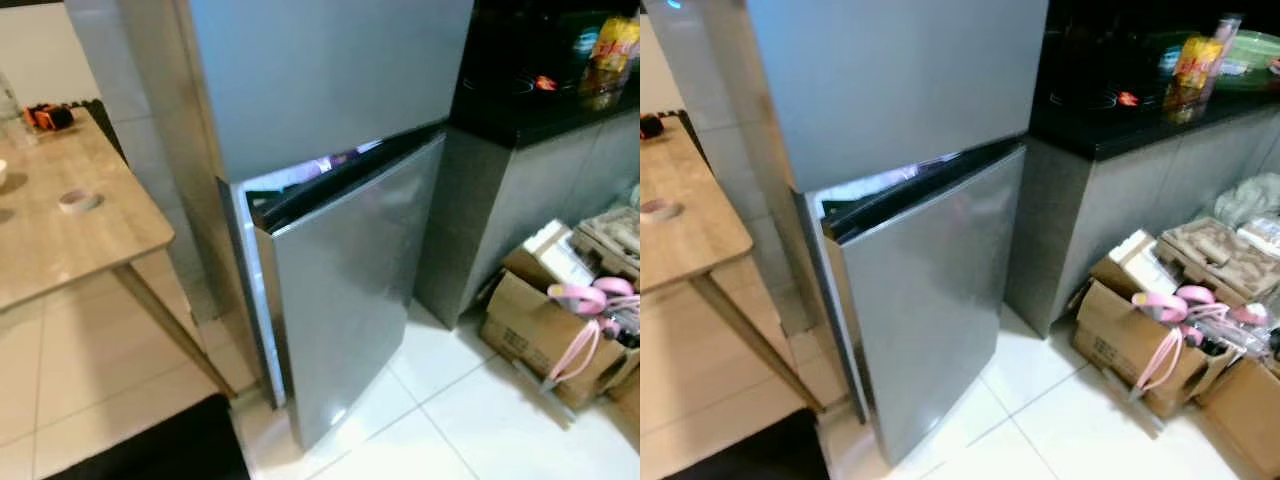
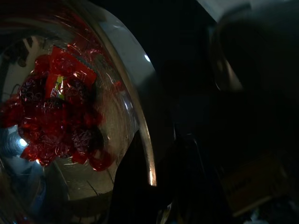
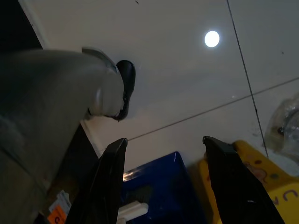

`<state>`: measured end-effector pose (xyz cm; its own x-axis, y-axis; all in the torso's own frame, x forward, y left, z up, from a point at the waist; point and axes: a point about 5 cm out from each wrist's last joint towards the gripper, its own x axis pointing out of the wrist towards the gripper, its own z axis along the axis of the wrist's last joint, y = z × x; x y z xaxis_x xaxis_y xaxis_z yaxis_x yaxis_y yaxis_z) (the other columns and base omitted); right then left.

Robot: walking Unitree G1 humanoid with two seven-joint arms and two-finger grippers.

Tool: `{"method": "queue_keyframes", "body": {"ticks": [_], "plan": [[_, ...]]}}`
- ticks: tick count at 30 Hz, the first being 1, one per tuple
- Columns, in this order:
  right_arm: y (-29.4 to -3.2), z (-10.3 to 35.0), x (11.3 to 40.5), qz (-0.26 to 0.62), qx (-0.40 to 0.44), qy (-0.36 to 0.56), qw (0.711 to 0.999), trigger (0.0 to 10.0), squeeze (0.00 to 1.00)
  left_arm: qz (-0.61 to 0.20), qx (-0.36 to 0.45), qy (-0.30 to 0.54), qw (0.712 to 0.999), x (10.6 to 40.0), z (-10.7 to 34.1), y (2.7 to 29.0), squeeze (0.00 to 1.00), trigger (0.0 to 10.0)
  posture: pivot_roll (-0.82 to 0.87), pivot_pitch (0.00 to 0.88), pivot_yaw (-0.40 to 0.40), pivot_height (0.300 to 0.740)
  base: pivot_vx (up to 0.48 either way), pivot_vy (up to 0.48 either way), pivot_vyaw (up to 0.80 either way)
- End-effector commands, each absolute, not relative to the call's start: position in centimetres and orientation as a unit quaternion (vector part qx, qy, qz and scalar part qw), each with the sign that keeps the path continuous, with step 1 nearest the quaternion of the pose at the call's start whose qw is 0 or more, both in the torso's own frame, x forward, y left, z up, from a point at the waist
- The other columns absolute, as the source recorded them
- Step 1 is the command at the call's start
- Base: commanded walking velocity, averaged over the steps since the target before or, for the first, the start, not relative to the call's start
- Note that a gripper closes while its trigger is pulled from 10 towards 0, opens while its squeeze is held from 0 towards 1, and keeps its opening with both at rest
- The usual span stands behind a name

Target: Restocking fridge

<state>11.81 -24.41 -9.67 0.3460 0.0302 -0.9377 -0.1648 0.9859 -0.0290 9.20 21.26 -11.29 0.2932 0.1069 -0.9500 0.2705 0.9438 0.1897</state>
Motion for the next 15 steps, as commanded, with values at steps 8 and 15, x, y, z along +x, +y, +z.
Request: {"method": "queue_keyframes", "body": {"ticks": [8,15], "plan": [[-23.8,-8.5,15.1,0.091,-0.077,0.499,0.858,10.0,0.0,-0.035,0.168,0.568,0.805,10.6,-10.8,21.8,0.0,10.0,-0.1,0.008,0.001,0.74,0.0,0.0,0.0],[-26.9,-1.0,24.6,0.066,0.057,0.272,0.958,10.0,0.0,-0.047,0.165,0.577,0.798,10.0,-11.1,21.3,0.0,10.0,-0.1,0.007,0.0,0.74,0.0,0.0,0.0]]}}
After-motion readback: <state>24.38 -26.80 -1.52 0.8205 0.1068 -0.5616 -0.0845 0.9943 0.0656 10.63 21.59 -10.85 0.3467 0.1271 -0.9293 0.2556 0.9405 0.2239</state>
